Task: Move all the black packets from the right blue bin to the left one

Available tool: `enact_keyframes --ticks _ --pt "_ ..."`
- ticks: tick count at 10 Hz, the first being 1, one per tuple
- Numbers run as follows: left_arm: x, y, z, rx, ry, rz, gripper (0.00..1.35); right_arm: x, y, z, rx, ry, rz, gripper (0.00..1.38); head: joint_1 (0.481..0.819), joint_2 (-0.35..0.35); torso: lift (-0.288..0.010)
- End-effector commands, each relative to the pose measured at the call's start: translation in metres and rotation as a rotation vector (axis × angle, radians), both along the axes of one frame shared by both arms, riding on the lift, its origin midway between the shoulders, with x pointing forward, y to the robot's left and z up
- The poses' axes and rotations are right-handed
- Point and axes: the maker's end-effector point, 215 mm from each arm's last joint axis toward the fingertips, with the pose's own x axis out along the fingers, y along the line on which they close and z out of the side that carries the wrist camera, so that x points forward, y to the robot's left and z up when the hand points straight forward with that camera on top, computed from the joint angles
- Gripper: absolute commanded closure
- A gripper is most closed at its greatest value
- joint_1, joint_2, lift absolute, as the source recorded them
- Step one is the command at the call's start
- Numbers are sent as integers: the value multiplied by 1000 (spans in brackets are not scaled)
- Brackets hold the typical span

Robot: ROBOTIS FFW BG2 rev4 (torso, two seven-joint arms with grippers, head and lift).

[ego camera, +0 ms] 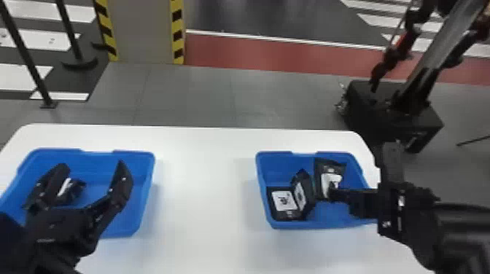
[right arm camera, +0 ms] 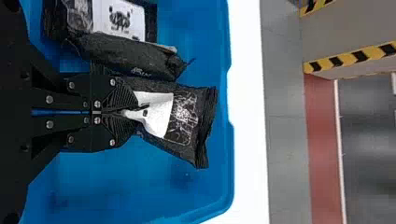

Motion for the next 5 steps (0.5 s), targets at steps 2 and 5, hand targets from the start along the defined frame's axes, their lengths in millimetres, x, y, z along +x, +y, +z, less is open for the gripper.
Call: enact_keyframes --ticks 2,5 --pt "-1 0 0 -10 -2 2 134 -8 21 80 -52 -180 43 1127 695 -145 -110" --pt "6 -19 -10 -71 49 -58 128 23 69 154 18 -387 194 1127 695 -107 -110"
